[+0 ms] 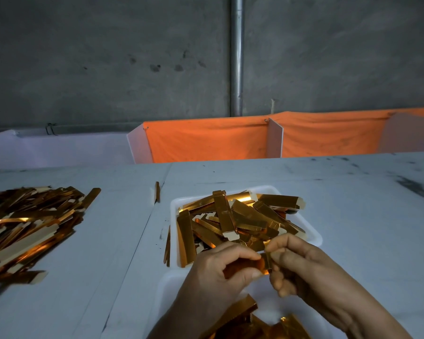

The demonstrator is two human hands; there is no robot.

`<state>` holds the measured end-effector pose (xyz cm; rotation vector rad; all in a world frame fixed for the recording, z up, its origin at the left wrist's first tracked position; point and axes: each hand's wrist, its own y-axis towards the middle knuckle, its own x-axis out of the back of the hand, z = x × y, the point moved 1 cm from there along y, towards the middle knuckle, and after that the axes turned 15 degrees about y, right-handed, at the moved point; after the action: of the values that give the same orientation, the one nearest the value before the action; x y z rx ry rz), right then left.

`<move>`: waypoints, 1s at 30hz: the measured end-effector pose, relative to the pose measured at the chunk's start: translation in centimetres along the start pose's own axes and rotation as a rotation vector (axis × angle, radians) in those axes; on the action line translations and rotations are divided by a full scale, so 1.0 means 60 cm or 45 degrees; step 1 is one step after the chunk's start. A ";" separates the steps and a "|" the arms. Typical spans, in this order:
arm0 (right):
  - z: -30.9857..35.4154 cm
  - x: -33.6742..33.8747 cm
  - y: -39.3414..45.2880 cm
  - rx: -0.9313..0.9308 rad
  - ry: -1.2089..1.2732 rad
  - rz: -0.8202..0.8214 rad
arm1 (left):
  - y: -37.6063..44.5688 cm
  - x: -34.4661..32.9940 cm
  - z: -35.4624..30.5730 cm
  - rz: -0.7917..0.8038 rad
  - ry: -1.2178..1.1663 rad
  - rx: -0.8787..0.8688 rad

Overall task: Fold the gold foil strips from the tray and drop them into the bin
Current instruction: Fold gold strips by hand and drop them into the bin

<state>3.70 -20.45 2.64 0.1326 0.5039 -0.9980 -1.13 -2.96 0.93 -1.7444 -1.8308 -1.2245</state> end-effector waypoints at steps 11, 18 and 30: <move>0.000 -0.002 -0.003 -0.054 0.327 0.184 | 0.004 0.000 0.003 -0.043 -0.561 -0.097; 0.000 0.000 -0.003 -0.049 0.257 0.170 | 0.005 0.000 0.004 0.031 -0.634 -0.007; -0.007 -0.001 -0.004 -0.131 0.464 0.211 | 0.002 0.006 -0.004 0.037 -0.698 -0.011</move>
<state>3.33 -20.39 2.32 0.2622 0.8621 -0.7853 -1.15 -2.96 1.38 -2.2653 -2.0650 -0.7858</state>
